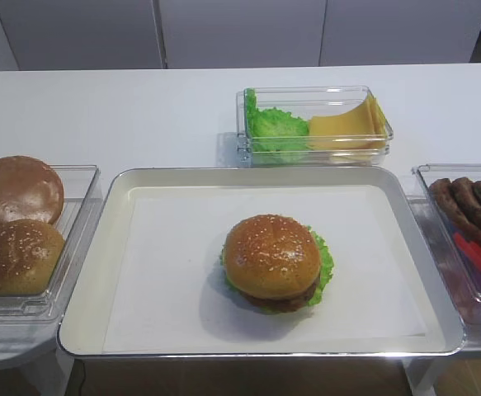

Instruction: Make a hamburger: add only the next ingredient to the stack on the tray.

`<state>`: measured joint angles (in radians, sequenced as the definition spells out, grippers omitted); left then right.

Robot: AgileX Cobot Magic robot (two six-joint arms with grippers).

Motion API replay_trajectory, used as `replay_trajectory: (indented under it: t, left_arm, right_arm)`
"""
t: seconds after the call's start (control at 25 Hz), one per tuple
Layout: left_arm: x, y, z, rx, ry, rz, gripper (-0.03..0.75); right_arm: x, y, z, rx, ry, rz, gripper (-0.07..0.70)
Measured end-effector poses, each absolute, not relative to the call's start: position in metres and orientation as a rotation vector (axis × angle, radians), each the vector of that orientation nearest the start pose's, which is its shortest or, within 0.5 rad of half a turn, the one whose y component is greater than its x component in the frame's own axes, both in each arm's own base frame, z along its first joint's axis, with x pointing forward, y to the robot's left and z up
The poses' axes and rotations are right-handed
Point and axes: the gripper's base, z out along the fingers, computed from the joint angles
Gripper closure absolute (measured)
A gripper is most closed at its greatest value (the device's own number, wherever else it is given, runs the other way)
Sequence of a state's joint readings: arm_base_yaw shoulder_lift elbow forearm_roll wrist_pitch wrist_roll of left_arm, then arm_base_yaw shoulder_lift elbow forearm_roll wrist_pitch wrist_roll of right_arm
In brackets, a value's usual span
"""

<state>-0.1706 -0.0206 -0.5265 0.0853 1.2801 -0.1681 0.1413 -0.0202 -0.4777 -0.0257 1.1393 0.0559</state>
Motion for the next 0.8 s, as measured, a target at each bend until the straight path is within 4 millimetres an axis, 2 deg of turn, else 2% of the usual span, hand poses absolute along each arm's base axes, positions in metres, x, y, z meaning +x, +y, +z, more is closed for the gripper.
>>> replay_trajectory:
  t: [0.44,0.8]
  left_arm:
    - [-0.0120,0.0090,0.2635,0.006,2.171,-0.088,0.336]
    - [-0.0112,0.0119,0.2644,0.043,2.157,-0.013,0.348]
  right_arm:
    - [-0.0085,-0.0034,0.2648,-0.090,2.124,0.085,0.360]
    - [-0.0085,-0.0034,0.2648,-0.090,2.124,0.085,0.360]
